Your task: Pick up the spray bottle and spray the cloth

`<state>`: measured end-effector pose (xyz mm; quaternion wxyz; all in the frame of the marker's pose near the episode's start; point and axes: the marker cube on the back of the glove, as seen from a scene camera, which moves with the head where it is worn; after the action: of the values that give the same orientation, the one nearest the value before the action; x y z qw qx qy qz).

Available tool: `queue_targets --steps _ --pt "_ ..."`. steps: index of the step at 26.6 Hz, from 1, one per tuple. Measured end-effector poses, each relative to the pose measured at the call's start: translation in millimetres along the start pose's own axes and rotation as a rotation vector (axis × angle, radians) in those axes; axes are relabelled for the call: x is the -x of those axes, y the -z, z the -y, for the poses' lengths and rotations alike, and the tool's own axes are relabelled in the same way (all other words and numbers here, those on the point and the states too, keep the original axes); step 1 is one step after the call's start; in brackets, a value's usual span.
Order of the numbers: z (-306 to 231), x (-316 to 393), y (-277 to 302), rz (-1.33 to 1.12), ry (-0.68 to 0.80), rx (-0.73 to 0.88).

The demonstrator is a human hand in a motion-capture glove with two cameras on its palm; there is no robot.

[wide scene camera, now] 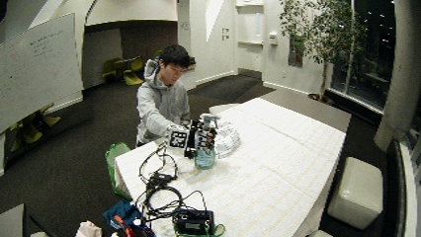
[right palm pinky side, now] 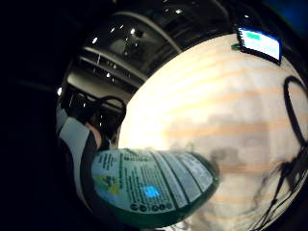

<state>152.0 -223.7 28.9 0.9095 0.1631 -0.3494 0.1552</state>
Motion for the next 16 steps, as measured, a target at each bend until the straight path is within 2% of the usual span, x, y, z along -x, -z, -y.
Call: queue_targets --steps 7,16 --pt "-17 45 12 -0.309 0.133 0.270" --pt "-44 93 27 -0.758 0.227 0.444"
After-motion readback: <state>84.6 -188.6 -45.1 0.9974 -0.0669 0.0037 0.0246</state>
